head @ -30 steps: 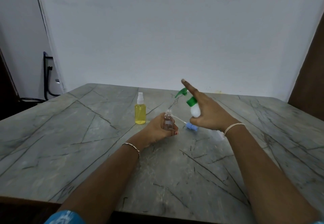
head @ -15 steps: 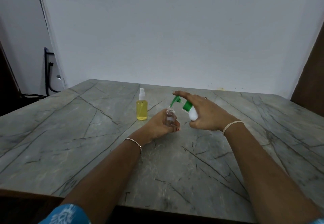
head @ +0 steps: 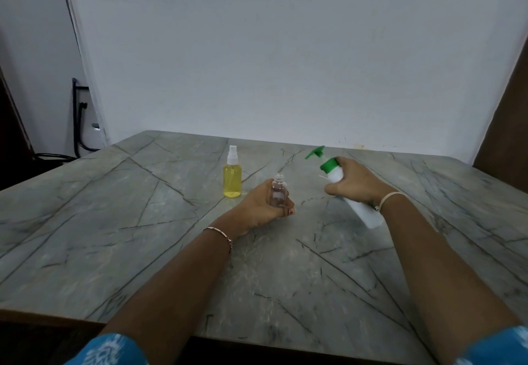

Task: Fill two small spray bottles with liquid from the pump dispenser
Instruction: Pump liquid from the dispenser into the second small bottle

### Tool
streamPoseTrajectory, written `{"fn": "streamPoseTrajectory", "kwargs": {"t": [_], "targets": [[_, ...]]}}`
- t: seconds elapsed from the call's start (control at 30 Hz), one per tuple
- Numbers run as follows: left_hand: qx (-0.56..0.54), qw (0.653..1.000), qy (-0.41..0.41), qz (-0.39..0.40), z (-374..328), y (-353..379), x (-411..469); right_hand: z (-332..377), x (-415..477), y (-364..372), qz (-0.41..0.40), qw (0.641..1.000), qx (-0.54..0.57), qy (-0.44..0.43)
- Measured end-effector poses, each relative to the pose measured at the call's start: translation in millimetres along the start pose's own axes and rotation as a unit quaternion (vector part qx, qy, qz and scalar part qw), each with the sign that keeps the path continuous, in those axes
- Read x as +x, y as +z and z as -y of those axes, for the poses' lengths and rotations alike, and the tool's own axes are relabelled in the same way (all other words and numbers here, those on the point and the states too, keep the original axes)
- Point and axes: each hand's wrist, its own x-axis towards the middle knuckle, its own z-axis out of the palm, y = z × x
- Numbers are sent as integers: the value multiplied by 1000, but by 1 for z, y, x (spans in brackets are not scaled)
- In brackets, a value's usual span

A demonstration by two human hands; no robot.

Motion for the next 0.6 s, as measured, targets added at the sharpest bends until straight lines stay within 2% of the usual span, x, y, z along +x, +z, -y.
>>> {"fn": "streamPoseTrajectory", "kwargs": {"t": [0.1, 0.17, 0.3, 0.47, 0.6], "targets": [[4, 1000, 1, 3, 1, -1, 0, -9, 14, -6, 42, 999, 7, 33], [1, 1000, 1, 6, 0, -1, 0, -13, 24, -8, 100, 993, -2, 58], [2, 1000, 2, 14, 2, -2, 0, -23, 39, -5, 195, 967, -115, 115], [-12, 1000, 0, 18, 3, -3, 1, -30, 42, -8, 196, 962, -141, 129], [-6, 1000, -1, 17, 3, -3, 1, -33, 40, -6, 183, 966, -151, 104]]}}
